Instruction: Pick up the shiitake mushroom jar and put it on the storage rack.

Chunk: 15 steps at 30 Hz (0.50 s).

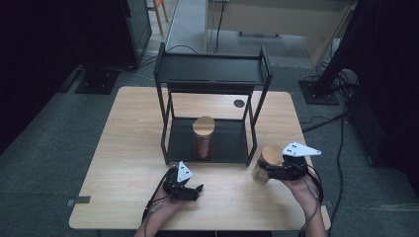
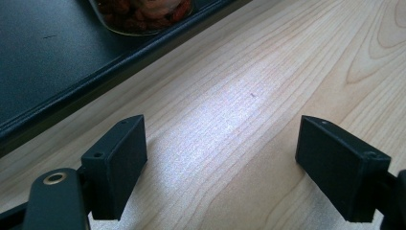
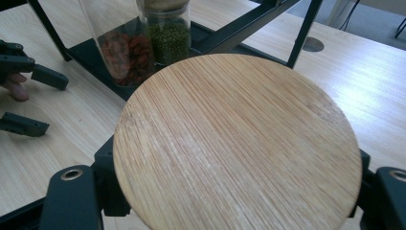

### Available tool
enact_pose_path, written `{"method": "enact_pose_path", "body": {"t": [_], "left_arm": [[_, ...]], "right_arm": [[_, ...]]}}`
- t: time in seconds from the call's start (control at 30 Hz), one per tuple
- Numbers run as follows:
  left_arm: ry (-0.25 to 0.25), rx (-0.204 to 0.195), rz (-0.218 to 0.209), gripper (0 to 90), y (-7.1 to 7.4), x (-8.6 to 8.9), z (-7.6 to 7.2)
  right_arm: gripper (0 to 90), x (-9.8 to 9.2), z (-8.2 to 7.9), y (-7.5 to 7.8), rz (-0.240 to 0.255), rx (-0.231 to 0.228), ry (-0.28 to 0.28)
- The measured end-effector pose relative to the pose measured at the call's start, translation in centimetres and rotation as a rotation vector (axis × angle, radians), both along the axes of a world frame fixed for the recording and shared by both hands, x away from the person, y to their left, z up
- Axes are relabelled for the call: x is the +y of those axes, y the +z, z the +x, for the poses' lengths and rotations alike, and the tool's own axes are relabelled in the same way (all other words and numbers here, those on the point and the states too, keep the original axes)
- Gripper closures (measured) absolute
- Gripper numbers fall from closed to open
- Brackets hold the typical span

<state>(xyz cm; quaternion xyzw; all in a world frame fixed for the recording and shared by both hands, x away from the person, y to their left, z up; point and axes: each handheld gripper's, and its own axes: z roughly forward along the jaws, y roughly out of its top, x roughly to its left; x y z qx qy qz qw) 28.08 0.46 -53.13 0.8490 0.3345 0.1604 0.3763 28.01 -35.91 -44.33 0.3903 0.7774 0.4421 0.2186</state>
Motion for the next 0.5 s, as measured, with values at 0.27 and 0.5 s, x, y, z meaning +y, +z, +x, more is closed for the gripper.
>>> {"method": "enact_pose_path", "body": {"t": [0.27, 0.5], "left_arm": [[0.000, -0.001, 0.002, 18.3, 0.0, 0.0, 0.0], [-0.001, -0.001, 0.007, 18.3, 0.0, 0.0, 0.0]], "right_arm": [[24.9, 0.3, -0.3, 0.3, -0.033, -0.011, 0.017], [24.9, 0.6, -0.8, 1.2, -0.005, -0.031, 0.015]]}}
